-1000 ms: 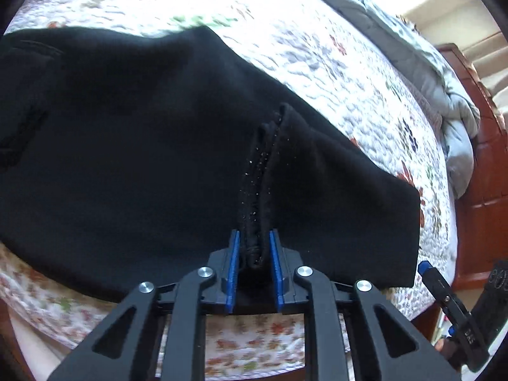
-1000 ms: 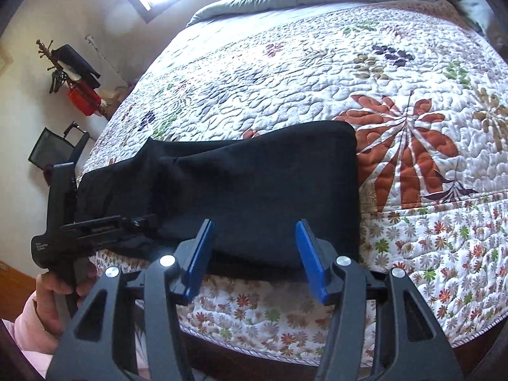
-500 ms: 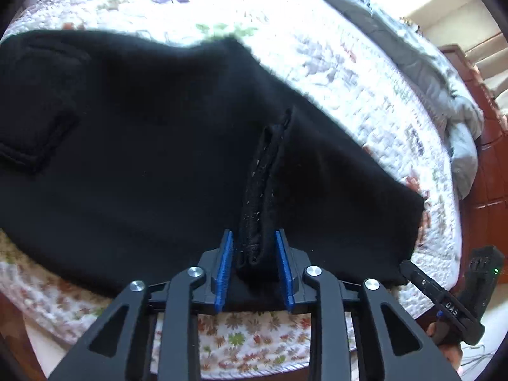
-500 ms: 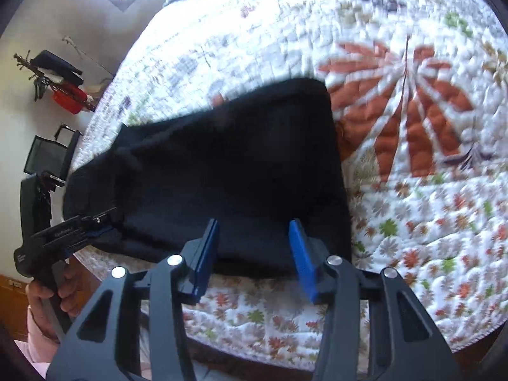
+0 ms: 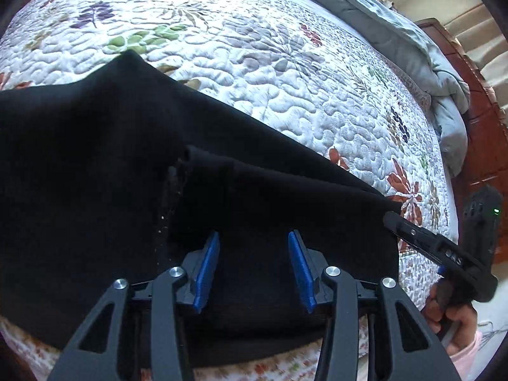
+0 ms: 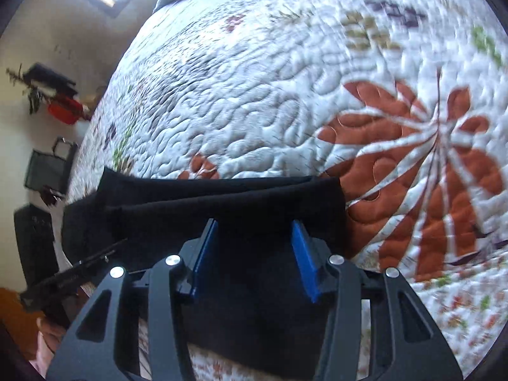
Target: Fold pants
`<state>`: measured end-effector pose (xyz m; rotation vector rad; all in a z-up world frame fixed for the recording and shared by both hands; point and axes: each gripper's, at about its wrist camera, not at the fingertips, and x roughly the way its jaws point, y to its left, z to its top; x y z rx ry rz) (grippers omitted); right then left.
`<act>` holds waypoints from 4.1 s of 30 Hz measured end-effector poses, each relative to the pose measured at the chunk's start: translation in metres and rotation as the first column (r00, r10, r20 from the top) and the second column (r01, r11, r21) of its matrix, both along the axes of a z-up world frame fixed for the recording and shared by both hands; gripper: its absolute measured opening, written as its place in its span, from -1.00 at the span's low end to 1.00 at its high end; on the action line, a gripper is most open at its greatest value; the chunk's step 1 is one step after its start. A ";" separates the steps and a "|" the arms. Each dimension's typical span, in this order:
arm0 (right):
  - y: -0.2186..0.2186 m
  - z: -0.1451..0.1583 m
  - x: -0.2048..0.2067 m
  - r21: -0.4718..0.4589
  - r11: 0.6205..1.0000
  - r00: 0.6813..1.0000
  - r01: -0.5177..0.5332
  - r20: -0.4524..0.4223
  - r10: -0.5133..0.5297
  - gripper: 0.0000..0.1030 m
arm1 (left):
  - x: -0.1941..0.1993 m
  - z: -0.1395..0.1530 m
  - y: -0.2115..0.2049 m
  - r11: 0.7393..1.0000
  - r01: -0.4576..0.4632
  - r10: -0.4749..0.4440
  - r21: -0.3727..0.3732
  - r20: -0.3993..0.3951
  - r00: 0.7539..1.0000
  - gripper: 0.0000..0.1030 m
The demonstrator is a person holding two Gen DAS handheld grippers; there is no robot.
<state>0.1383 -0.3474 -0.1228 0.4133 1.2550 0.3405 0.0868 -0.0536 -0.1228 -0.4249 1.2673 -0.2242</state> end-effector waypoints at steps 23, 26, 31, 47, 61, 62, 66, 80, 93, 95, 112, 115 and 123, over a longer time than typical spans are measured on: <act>0.076 0.034 -0.096 -0.084 0.985 0.986 -0.153 0.056 0.158 0.26 | -0.147 0.043 0.225 0.922 -0.386 0.385 0.029 0.019 0.923 0.18; 0.079 0.028 -0.095 -0.097 0.984 0.987 -0.148 0.046 0.153 0.26 | -0.154 0.033 0.258 0.885 -0.466 0.466 0.015 -0.003 0.885 0.18; 0.079 0.019 -0.093 -0.099 0.985 0.989 -0.140 0.035 0.144 0.26 | -0.145 0.013 0.295 0.814 -0.576 0.574 -0.077 -0.049 0.817 0.18; 0.088 0.013 -0.087 -0.135 0.978 0.986 -0.158 0.035 0.164 0.33 | -0.123 0.010 0.310 0.698 -0.659 0.670 -0.282 -0.068 0.739 -0.61; 0.087 0.010 -0.082 -0.126 0.979 0.986 -0.161 0.031 0.166 0.37 | -0.126 -0.004 0.313 0.706 -0.660 0.665 -0.258 -0.078 0.743 -0.09; 0.088 0.010 -0.083 -0.132 0.978 0.985 -0.164 0.033 0.170 0.39 | -0.121 -0.004 0.313 0.697 -0.666 0.672 -0.267 -0.080 0.736 0.02; 0.091 0.010 -0.083 -0.146 0.974 0.983 -0.174 0.036 0.181 0.40 | -0.104 -0.008 0.313 0.688 -0.678 0.678 -0.258 -0.106 0.728 0.10; 0.085 0.009 -0.083 -0.112 0.978 0.982 -0.176 0.043 0.182 0.41 | -0.140 -0.017 0.316 0.656 -0.696 0.693 -0.292 -0.135 0.709 0.10; 0.088 0.008 -0.080 -0.120 0.976 0.981 -0.183 0.035 0.188 0.44 | -0.121 -0.008 0.326 0.647 -0.692 0.735 -0.321 0.021 0.677 0.00; 0.089 0.007 -0.079 -0.128 0.974 0.981 -0.187 0.035 0.193 0.45 | -0.119 -0.021 0.330 0.628 -0.721 0.748 -0.294 -0.030 0.663 0.01; 0.076 0.019 -0.084 -0.097 0.985 0.988 -0.145 0.046 0.150 0.43 | -0.098 0.086 0.230 0.883 -0.365 0.464 -0.296 0.424 0.778 -0.72; 0.073 0.023 -0.088 -0.117 0.983 0.988 -0.139 0.056 0.146 0.43 | -0.096 0.091 0.211 0.908 -0.297 0.405 -0.296 0.430 0.807 -0.72; 0.066 0.026 -0.087 -0.142 0.983 0.990 -0.120 0.061 0.130 0.44 | -0.089 0.101 0.139 0.980 -0.130 0.182 -0.148 0.427 0.886 -0.64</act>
